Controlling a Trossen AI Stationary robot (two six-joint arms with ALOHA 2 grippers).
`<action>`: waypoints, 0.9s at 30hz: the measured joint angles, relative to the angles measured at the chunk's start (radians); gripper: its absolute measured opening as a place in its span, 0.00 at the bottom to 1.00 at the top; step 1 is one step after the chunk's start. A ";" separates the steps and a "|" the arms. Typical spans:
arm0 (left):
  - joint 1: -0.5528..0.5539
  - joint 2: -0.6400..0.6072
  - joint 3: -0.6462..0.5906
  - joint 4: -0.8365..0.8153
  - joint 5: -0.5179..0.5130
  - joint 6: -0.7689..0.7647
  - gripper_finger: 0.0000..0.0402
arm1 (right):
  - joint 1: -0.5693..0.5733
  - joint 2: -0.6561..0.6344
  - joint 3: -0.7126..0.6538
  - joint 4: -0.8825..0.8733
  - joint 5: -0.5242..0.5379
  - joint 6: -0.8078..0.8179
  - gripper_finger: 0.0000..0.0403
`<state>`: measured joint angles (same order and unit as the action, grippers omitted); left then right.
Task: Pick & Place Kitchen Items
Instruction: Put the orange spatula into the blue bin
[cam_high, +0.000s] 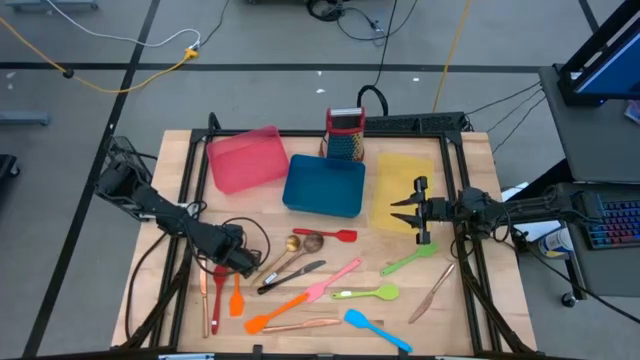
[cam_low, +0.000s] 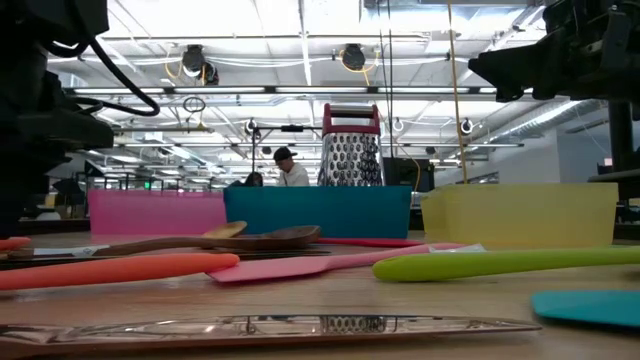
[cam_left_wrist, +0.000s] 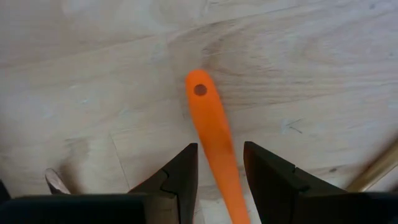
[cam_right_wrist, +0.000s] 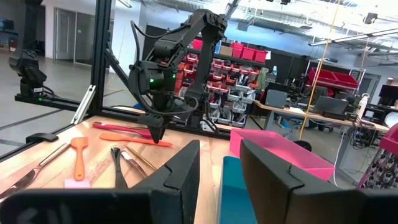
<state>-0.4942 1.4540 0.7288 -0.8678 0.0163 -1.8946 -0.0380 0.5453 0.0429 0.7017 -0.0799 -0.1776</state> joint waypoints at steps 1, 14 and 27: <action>0.000 0.000 0.000 0.000 0.000 0.000 0.33 | 0.000 0.000 0.000 0.000 0.000 0.000 0.28; -0.001 0.055 -0.005 0.008 0.031 0.012 0.33 | 0.000 0.000 0.000 -0.003 0.000 0.000 0.28; 0.001 0.059 -0.005 0.048 -0.017 0.039 0.13 | 0.000 0.000 0.000 -0.003 0.000 0.000 0.28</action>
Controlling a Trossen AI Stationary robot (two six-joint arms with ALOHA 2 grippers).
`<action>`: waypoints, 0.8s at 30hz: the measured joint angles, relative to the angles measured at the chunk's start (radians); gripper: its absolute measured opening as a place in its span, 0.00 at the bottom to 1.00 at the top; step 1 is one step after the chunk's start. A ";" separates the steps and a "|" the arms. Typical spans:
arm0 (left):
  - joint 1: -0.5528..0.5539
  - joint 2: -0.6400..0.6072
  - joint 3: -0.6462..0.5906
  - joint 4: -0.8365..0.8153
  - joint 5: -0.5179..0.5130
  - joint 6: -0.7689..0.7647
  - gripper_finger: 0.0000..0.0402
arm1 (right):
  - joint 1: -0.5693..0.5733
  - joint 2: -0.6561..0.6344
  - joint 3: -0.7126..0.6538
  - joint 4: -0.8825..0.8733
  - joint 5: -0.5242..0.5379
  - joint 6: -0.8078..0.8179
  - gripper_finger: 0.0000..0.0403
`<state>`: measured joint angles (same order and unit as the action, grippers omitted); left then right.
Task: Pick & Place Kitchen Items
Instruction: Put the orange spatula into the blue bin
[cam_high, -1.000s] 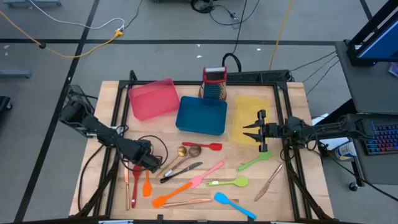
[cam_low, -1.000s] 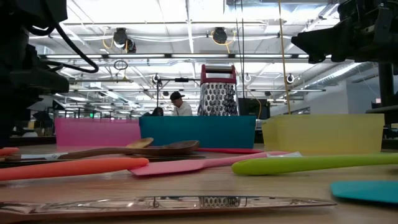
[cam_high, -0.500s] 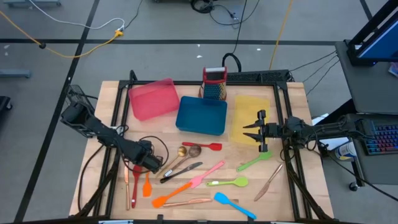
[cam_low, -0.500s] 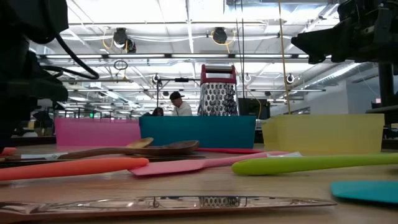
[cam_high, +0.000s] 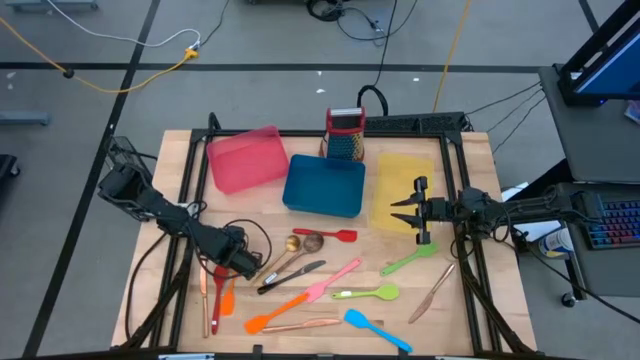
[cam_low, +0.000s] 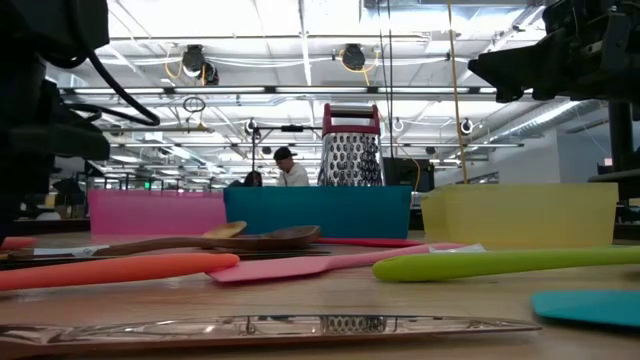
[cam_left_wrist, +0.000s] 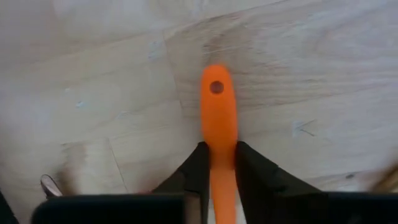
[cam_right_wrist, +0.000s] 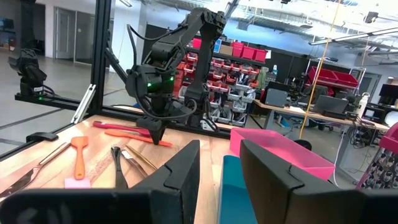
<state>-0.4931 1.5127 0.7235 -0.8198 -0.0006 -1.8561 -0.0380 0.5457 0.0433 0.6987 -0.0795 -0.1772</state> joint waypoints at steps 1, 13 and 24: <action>0.002 0.000 0.000 0.013 -0.002 0.013 0.11 | 0.000 0.000 0.000 0.000 0.000 0.000 0.28; 0.020 0.002 -0.002 0.044 -0.074 0.062 0.17 | 0.000 0.000 0.000 0.000 0.000 0.000 0.28; 0.062 0.003 -0.003 0.073 -0.167 0.127 0.16 | 0.000 0.131 0.000 0.156 0.000 0.197 0.28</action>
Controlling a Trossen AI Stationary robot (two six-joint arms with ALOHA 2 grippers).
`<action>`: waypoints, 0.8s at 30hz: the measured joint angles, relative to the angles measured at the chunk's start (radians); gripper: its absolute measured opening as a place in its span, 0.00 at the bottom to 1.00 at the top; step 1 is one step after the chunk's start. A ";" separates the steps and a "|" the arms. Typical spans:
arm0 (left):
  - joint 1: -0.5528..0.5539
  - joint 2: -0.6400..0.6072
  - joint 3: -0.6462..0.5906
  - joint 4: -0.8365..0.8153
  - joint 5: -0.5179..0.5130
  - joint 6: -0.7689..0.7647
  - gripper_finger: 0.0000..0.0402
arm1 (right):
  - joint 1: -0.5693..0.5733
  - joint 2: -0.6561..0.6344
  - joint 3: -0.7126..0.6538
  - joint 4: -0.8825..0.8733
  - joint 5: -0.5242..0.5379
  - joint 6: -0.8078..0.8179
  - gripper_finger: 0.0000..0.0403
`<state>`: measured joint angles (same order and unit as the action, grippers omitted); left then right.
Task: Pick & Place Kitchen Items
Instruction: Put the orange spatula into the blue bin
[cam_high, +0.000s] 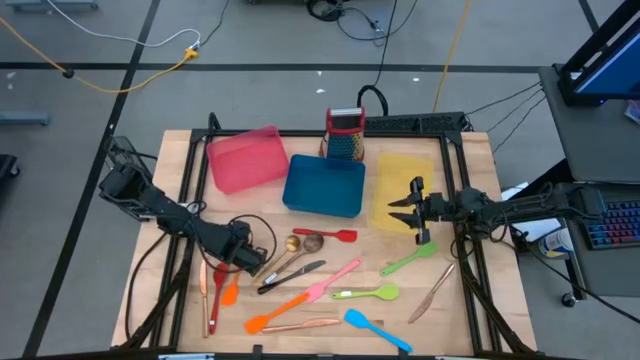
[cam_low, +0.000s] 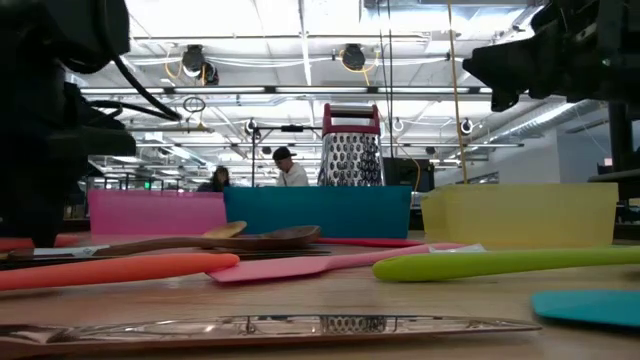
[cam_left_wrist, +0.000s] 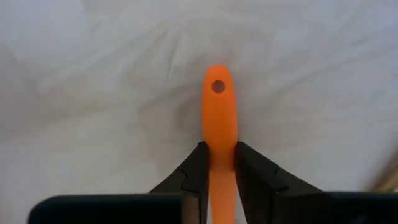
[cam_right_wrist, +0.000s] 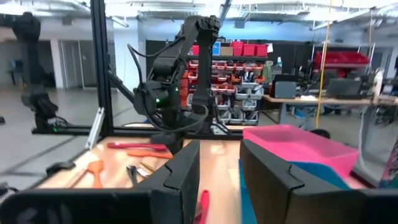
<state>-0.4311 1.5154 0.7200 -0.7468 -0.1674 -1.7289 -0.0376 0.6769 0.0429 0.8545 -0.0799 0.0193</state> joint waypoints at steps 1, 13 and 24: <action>0.006 0.001 0.000 0.003 -0.019 0.006 0.16 | 0.000 0.025 0.000 0.029 0.000 0.020 0.28; 0.085 0.002 -0.002 0.103 -0.112 0.199 0.16 | 0.054 0.466 0.242 0.109 0.000 0.048 0.28; 0.126 0.001 0.000 0.125 -0.154 0.335 0.16 | 0.085 0.807 0.506 0.116 0.000 0.043 0.28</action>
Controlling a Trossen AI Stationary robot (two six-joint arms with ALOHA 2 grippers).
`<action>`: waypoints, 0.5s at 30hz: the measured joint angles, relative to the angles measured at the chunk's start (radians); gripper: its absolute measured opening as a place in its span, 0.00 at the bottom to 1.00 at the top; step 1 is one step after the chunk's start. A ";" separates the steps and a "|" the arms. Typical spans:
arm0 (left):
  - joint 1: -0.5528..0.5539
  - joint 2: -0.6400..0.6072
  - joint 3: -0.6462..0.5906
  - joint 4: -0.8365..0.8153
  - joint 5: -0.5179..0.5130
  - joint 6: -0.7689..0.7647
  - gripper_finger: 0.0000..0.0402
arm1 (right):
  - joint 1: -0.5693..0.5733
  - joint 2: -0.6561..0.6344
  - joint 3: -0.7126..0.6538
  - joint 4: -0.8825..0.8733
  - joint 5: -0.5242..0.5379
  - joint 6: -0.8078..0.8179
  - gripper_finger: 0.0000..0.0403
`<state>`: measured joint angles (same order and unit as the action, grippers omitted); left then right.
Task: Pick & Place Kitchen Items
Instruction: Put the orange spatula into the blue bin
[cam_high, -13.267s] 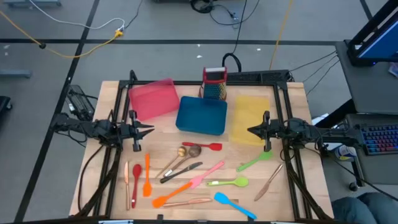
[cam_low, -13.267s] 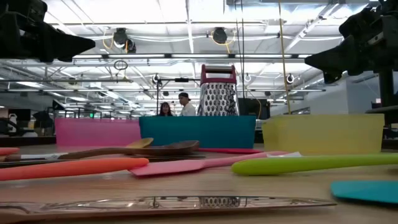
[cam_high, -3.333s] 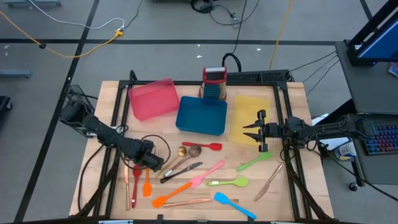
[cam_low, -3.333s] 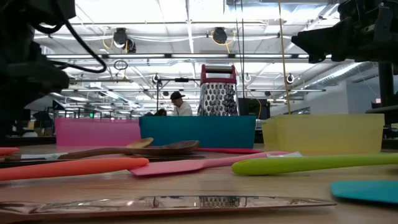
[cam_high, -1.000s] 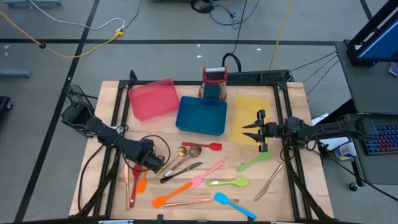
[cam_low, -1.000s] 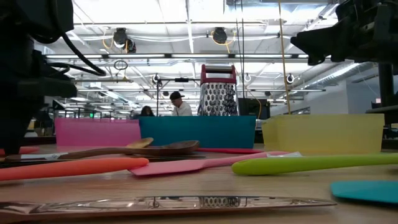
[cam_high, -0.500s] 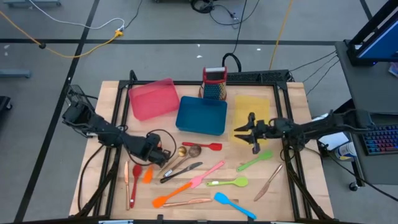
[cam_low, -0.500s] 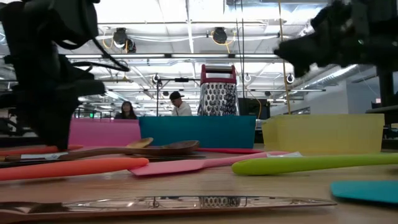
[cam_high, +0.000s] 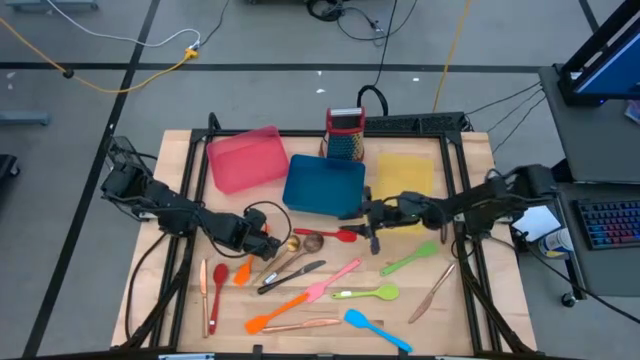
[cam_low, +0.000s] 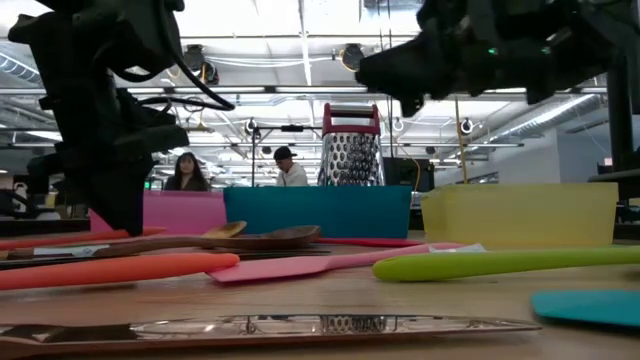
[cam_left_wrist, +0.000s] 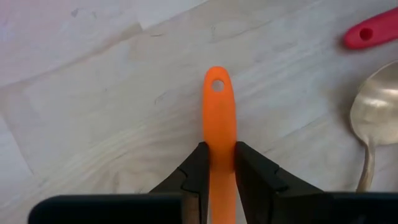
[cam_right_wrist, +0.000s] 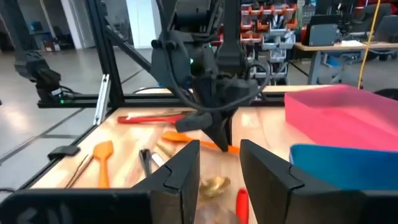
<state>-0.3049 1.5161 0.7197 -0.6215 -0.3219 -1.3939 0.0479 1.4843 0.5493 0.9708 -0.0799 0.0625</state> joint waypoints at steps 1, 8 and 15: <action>0.002 -0.003 0.000 0.001 -0.001 0.009 0.16 | 0.000 0.029 0.019 0.000 0.000 0.003 0.28; 0.003 -0.005 0.000 0.045 -0.018 0.061 0.16 | 0.000 0.225 0.159 -0.003 0.000 0.117 0.28; 0.003 -0.005 0.001 0.176 -0.049 0.194 0.16 | -0.030 0.298 0.206 -0.001 0.002 0.297 0.28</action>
<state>-0.3023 1.5108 0.7208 -0.4455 -0.3711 -1.1998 0.0174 1.7820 0.7550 0.9702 -0.0783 0.3593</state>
